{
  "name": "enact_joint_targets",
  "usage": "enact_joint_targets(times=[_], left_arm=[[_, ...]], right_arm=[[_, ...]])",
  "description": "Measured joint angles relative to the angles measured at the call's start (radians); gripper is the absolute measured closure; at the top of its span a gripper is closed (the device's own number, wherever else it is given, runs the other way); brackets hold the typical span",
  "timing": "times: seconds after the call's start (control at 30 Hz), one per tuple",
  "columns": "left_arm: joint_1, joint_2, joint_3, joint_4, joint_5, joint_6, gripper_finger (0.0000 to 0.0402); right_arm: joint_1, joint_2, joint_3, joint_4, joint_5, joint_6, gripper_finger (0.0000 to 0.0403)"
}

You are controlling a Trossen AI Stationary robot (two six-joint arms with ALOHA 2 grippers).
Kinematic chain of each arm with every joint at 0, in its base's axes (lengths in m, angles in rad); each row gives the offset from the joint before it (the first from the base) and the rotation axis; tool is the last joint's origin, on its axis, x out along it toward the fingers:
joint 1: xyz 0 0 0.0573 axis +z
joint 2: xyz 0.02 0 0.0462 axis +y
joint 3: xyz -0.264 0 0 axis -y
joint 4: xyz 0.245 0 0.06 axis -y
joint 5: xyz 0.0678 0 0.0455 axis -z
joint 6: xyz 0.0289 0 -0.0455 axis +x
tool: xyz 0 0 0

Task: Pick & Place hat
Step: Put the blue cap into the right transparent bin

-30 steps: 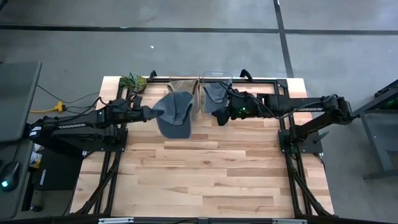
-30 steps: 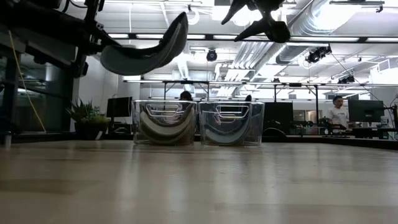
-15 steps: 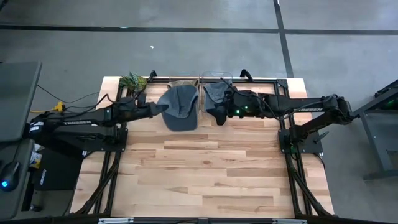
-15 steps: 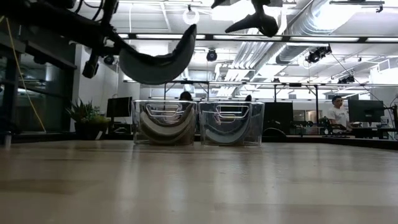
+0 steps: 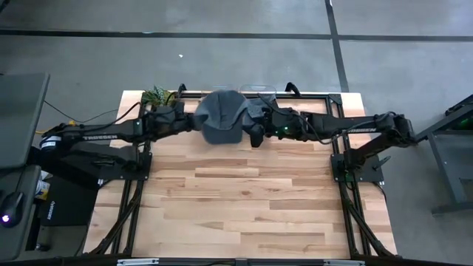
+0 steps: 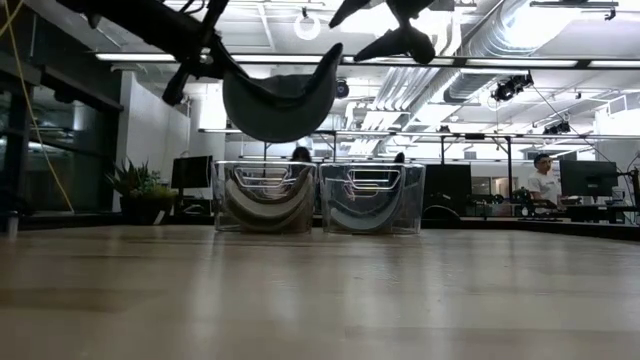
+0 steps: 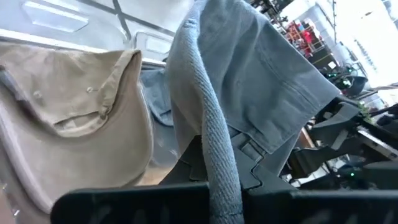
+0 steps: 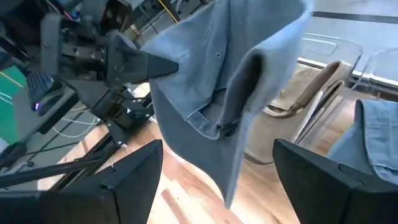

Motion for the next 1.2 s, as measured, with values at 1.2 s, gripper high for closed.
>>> enact_joint_targets(times=[1.2], left_arm=[[0.000,0.032,0.028,0.022,-0.009,0.011,0.0401]], right_arm=[[-0.117,0.180,0.000,0.284,-0.018,-0.034,0.0104]])
